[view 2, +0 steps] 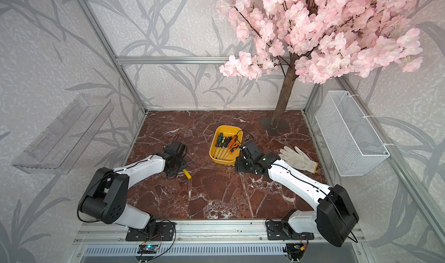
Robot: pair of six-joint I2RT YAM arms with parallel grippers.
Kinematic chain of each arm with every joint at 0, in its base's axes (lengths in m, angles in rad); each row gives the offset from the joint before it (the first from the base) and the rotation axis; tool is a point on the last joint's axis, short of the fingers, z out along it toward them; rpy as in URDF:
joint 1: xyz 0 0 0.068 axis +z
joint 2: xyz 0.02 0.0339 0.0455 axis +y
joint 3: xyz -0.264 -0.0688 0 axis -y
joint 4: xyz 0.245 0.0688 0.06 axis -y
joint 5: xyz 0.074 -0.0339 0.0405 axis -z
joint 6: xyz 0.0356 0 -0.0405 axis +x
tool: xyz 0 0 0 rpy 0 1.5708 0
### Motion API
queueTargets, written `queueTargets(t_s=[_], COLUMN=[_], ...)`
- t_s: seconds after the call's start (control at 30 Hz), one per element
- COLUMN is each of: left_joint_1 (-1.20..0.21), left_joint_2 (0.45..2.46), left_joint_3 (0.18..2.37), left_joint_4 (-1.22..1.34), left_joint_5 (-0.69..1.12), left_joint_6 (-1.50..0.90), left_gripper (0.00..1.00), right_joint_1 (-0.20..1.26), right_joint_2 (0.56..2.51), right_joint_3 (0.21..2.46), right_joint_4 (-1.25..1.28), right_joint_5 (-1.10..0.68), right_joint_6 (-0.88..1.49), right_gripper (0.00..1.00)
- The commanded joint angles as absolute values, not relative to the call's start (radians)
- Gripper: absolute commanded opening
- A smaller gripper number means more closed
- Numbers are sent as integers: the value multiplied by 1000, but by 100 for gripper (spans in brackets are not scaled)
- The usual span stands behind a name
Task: Put the screwdriver on the desktop into the storage box
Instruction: Pick up the screwdriver from the center of the board.
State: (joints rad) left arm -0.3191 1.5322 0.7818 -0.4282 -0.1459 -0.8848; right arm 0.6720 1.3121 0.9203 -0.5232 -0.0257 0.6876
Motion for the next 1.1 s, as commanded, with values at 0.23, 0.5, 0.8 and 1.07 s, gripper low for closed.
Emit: queueTargets(t_s=[0.23,0.5,0.8,1.07], left_joint_1=[-290,-285,-285,-287], left_joint_2=[1610,1639,1654,1616], left_joint_3=[787,767,730,757], left_joint_4=[-395,-375,-346,-359], left_joint_5=[-140,-115,-98,-76], left_joint_6=[-859,-867,-887,-887], left_gripper=[39,26,10,0], right_joint_1=[678,678,678,678], right_joint_2=[1292,1294,1289,1290], right_joint_3=[908,908,904,899], right_joint_4=[-521,-523,-523,-524], right_joint_5=[10,15,24,28], right_joint_6=[709,712,714,713], right_gripper=[62,62,62,62])
